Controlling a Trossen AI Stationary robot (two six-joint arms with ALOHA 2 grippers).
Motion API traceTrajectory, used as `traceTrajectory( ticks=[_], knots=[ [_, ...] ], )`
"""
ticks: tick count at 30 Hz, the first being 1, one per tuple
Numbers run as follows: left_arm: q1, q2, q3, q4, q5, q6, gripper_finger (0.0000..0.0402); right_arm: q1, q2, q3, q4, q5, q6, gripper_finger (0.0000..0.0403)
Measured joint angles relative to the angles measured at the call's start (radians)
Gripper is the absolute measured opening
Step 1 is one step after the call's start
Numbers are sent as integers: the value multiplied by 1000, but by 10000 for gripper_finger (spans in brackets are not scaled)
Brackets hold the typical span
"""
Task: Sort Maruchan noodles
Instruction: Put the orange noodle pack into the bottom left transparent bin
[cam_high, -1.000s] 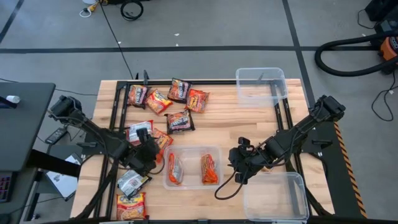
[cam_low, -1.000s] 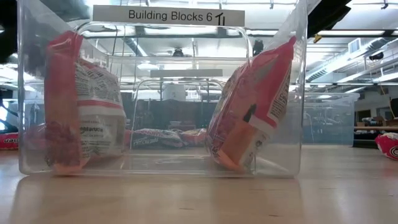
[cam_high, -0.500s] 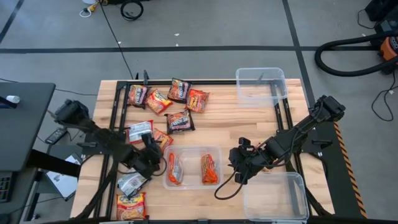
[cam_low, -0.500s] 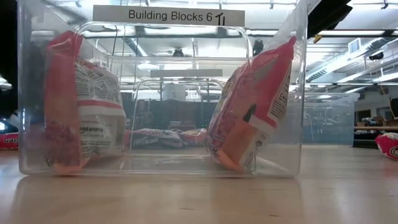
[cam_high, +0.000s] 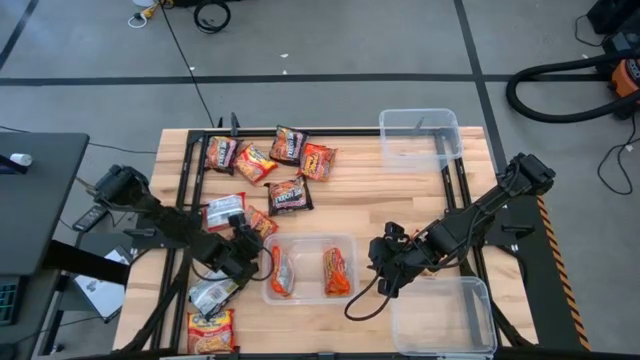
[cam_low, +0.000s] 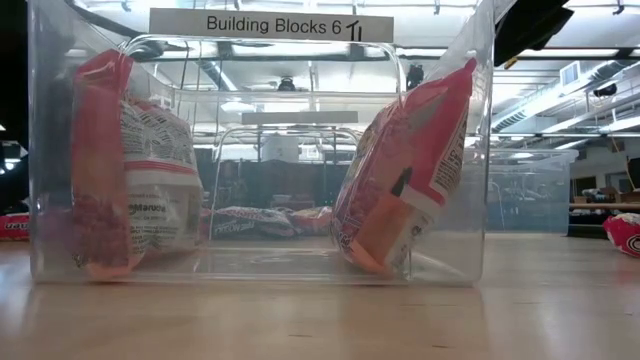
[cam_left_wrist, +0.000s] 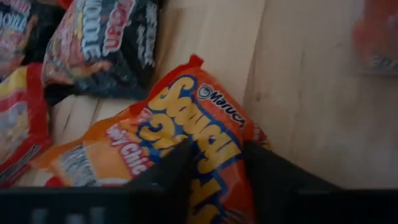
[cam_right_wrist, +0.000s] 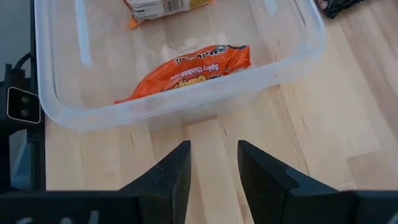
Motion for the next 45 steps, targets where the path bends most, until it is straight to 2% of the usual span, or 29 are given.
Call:
traceTrajectory(
  ticks=[4, 5, 10, 15, 18, 21, 24, 27, 31, 37, 41, 45],
  knots=[
    [0, 1, 81, -199, 42, -45, 31, 0, 0, 0, 0, -24, 7, 137],
    [0, 0, 105, -251, 52, -65, 18, 1, 0, 0, 0, -26, 7, 137],
    [-2, -45, 215, -513, 107, -188, 15, 17, 0, 0, 0, -26, 3, 137],
    [-29, -141, 344, -799, 115, -427, 12, 56, 0, 0, 0, -26, 4, 137],
    [-54, -214, 438, -890, 75, -570, 12, 85, 0, 0, 1, -26, 10, 137],
    [-85, -289, 529, -886, -30, -683, 12, 113, 0, 0, 1, -26, 27, 137],
    [-123, -331, 592, -847, -159, -749, 12, 145, 0, 0, 2, -14, 37, 137],
    [-158, -344, 609, -738, -273, -769, 12, 178, 0, 0, 7, 15, 37, 137],
    [-185, -319, 565, -453, -403, -742, 12, 217, 0, 0, 16, 51, 37, 137],
    [-177, -182, 469, 123, -457, -570, 13, 243, 0, 0, 20, 62, 36, 137],
    [-138, -56, 468, 317, -475, -530, 13, 259, 0, 0, 20, 65, 31, 137],
    [-89, 41, 469, 425, -488, -587, 13, 289, 0, 0, 20, 91, 24, 137]
  ],
)
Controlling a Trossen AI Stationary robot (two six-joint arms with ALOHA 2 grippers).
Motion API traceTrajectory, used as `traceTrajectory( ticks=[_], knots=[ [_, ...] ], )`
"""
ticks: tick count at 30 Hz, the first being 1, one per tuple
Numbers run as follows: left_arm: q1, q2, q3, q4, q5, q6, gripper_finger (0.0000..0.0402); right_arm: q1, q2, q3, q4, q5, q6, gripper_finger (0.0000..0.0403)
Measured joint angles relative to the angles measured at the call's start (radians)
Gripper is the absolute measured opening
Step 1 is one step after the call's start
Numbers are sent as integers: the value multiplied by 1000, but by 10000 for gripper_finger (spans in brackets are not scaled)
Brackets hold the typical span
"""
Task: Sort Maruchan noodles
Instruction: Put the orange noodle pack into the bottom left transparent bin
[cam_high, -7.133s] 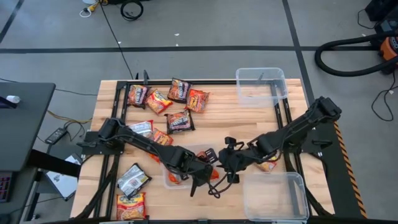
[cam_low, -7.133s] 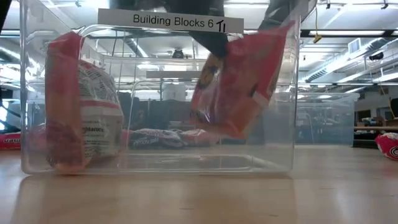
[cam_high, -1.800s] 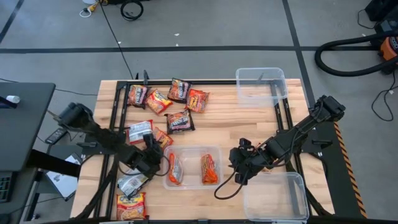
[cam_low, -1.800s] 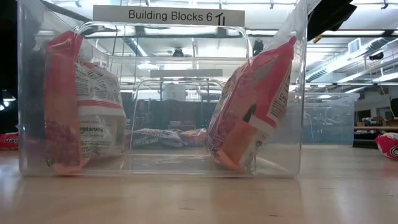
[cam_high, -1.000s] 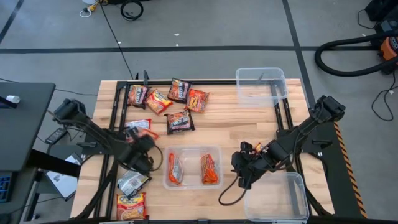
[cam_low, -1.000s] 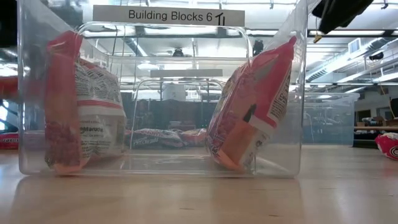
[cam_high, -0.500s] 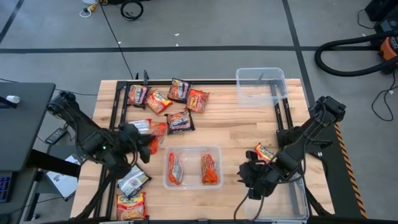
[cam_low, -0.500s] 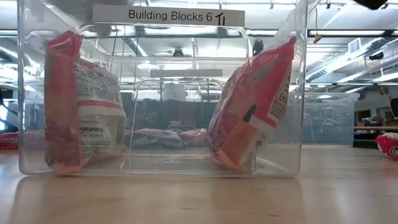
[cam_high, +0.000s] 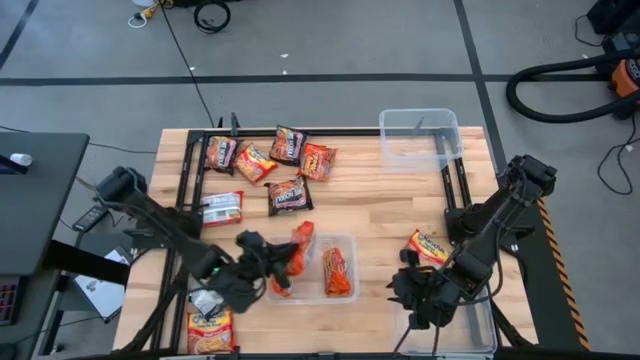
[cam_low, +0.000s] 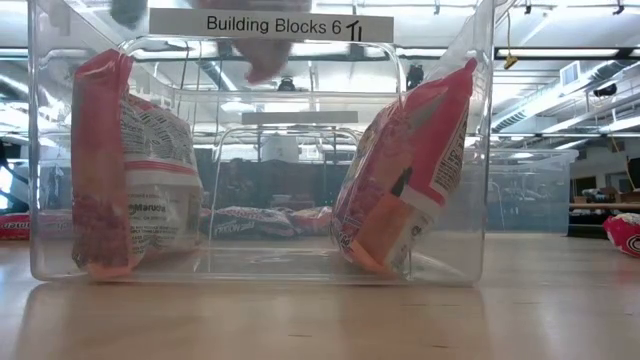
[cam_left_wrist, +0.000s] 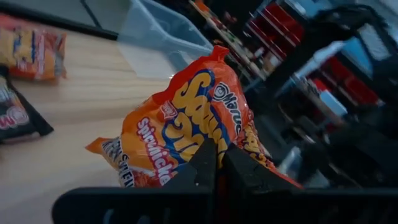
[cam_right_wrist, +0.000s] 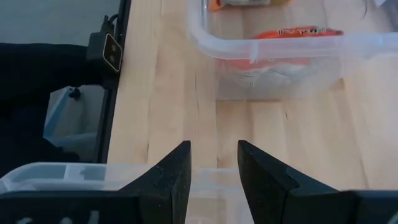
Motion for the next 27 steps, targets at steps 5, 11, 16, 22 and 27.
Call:
traceTrajectory(
  ticks=[5, 11, 16, 22, 27],
  knots=[
    [34, 108, 1, 128, -12, -62, 13, 46, 0, 0, 0, 49, -31, 137],
    [63, 193, 8, 205, 7, -66, 13, 70, 0, 0, 0, 57, -32, 137],
    [102, 217, 55, 200, 52, -23, 13, 70, 0, 0, 0, 57, -28, 137],
    [139, 243, 76, 167, 121, -75, 13, 72, 0, 0, -2, 58, 12, 137],
    [146, 250, 75, 146, 188, -131, 13, 73, 0, 0, -5, 52, 20, 137]
  ],
)
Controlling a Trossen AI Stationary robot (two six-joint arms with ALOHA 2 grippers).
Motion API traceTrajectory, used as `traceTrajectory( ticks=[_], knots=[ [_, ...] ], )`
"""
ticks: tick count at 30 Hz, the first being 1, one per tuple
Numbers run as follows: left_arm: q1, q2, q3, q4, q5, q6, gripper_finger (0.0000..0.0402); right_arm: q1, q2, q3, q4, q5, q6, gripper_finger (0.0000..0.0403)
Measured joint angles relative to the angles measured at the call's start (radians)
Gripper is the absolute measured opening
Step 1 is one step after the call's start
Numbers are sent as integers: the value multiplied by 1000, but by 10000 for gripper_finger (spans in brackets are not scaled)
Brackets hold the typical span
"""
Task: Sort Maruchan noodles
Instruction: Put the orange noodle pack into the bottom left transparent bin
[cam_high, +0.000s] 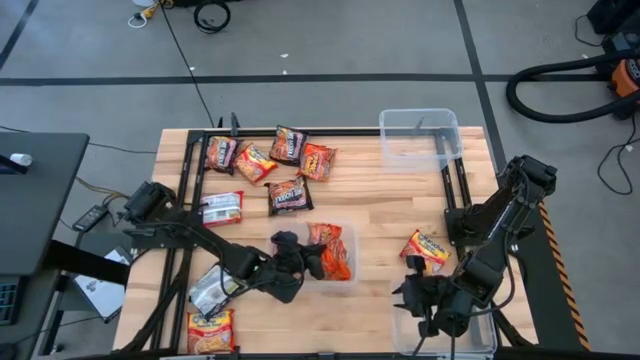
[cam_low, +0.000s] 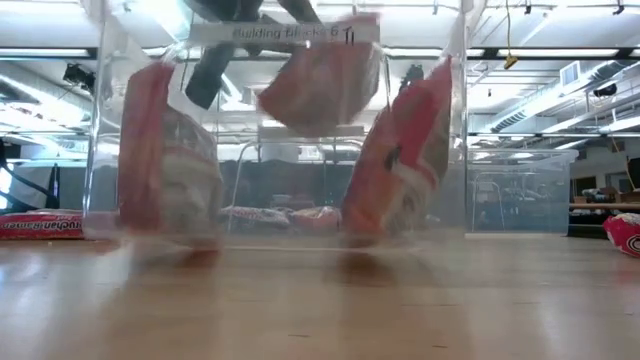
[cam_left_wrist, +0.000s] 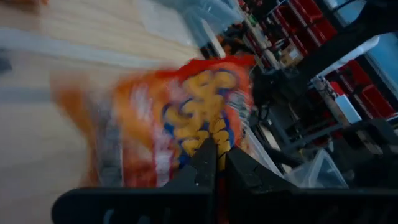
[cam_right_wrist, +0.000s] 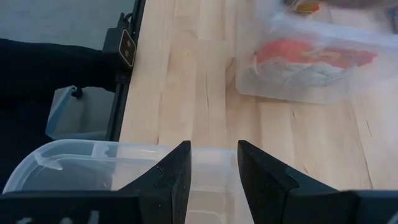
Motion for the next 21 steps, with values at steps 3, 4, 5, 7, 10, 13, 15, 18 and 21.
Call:
traceTrajectory(
  ticks=[3, 4, 5, 7, 10, 13, 15, 18, 21],
  knots=[
    [-11, 3, 1, 11, 4, -9, 13, 0, 0, 0, -1, -1, 1, 137],
    [-15, 3, 7, 9, 3, -10, 13, 0, 0, 0, -2, -2, 1, 137],
    [-19, 3, 14, 9, 4, -9, 13, 0, 0, 0, -2, -2, 1, 137],
    [-25, 3, 29, 9, 6, -9, 13, 0, 0, 0, -2, -2, 1, 137],
    [-25, 2, 58, -38, 48, -51, 13, 0, 0, 0, -2, -2, 1, 137],
    [-17, 1, 81, -121, 112, -143, 13, 0, 0, 0, -2, -2, 16, 137],
    [-6, 1, 81, -194, 142, -223, 13, 1, 0, 0, -2, 3, 34, 137],
    [13, 1, 80, -279, 202, -292, 14, 7, 0, 0, -2, 24, 45, 137],
    [31, 1, 80, -304, 254, -272, 21, 13, 0, 0, -2, 32, 45, 137]
  ],
)
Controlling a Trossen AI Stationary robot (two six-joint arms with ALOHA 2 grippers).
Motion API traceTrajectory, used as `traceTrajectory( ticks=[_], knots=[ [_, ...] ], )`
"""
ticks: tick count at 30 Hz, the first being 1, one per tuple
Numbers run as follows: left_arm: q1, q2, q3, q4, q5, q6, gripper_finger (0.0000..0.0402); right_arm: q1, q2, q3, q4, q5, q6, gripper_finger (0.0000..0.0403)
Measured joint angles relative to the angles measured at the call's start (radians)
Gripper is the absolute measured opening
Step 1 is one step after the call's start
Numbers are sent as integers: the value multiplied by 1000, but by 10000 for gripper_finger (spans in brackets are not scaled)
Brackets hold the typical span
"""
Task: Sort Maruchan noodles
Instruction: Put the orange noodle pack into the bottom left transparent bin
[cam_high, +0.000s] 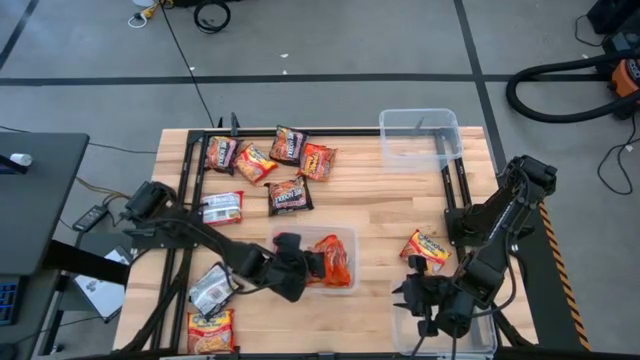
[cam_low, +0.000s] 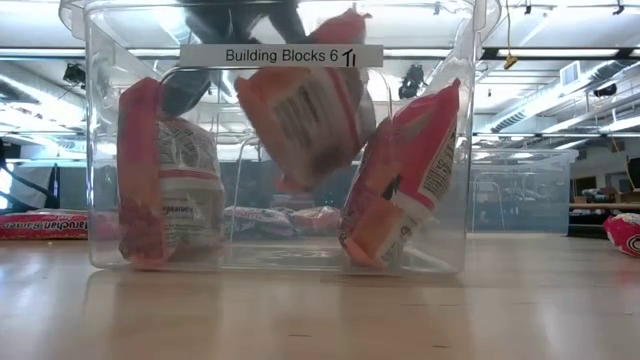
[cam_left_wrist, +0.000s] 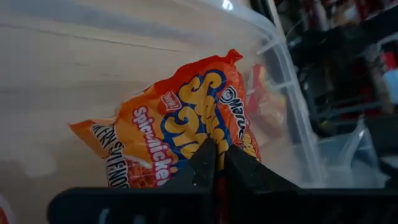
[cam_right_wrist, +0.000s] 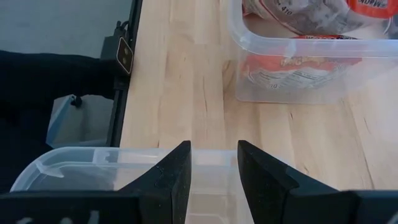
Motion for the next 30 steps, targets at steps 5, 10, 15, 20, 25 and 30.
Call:
traceTrajectory(
  ticks=[5, 10, 15, 20, 25, 30],
  knots=[
    [20, 0, 0, 9, 50, 71, 45, 4, 0, 0, 0, 1, 0, 137],
    [28, 0, 0, 10, 76, 123, 80, 4, 0, 0, 0, 5, -1, 137],
    [36, 0, 0, 11, 95, 229, 123, 4, 0, 0, 0, 22, -1, 137],
    [37, -3, 0, 13, 108, 359, 159, 4, 0, 0, 13, 22, 0, 137],
    [34, -75, -1, 17, 103, 607, 168, 4, 0, 0, 33, 20, 0, 137],
    [-3, -194, 26, 15, 154, 946, 159, -1, 0, 0, 37, 18, 0, 137]
  ],
)
